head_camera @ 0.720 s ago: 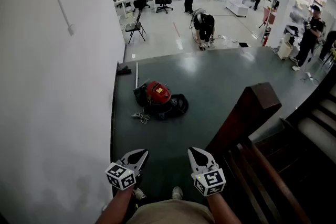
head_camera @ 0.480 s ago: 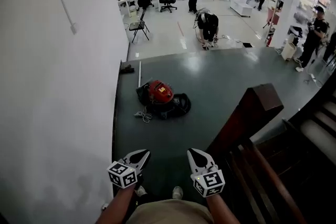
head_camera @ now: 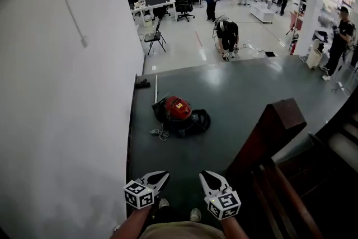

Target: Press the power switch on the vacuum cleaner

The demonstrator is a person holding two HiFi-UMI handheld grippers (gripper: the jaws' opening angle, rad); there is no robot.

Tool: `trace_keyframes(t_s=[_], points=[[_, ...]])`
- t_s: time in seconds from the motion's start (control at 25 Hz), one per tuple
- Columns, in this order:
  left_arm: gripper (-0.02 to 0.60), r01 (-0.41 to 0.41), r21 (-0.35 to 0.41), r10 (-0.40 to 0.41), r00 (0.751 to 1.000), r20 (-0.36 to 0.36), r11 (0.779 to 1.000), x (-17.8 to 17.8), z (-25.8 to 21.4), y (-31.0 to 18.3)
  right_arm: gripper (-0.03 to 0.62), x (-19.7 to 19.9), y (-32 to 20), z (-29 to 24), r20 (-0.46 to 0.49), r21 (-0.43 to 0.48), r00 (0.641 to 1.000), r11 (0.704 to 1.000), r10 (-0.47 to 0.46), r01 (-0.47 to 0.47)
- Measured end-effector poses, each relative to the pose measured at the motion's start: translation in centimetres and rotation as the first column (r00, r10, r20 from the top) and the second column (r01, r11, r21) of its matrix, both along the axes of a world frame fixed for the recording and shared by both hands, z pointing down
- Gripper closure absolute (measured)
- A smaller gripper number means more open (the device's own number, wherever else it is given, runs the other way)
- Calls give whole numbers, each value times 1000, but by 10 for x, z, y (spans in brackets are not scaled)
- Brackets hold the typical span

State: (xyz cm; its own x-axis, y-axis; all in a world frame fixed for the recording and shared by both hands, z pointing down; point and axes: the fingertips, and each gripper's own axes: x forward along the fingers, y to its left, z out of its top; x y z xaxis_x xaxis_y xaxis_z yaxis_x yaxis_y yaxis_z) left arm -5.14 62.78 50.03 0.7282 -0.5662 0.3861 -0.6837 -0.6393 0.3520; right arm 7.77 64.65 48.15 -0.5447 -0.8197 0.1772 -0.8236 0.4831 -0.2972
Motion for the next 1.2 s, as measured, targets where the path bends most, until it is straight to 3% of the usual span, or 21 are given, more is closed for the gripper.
trace_keyframes(t_s=[0.16,0.32,0.64,0.84,1.0,1.2], points=[[580,17,-31,-15,998,55,999,-3,8,-5,580,-5,-3,6,114,-77,993,997,-14,23],[580,6,-57,-3,998,57,998,-10,19,-12,582,-11,-9,14,226,-132,974,989,-33,64],[580,-32,-91,33,999,8,995,-11,43,-72,585,0,-58,32,188,-160,981,984,-44,75],[580,-97,-6,96,989,-116,995,4,16,-132,586,12,-109,26,186,-201,982,979,-7,45],[580,-124,15,125,975,-183,992,-3,5,-182,586,-1,-168,6,175,-177,984,983,-12,43],[580,-182,79,195,962,-191,980,-14,1,-239,586,-29,-242,-22,196,-102,980,994,-19,39]])
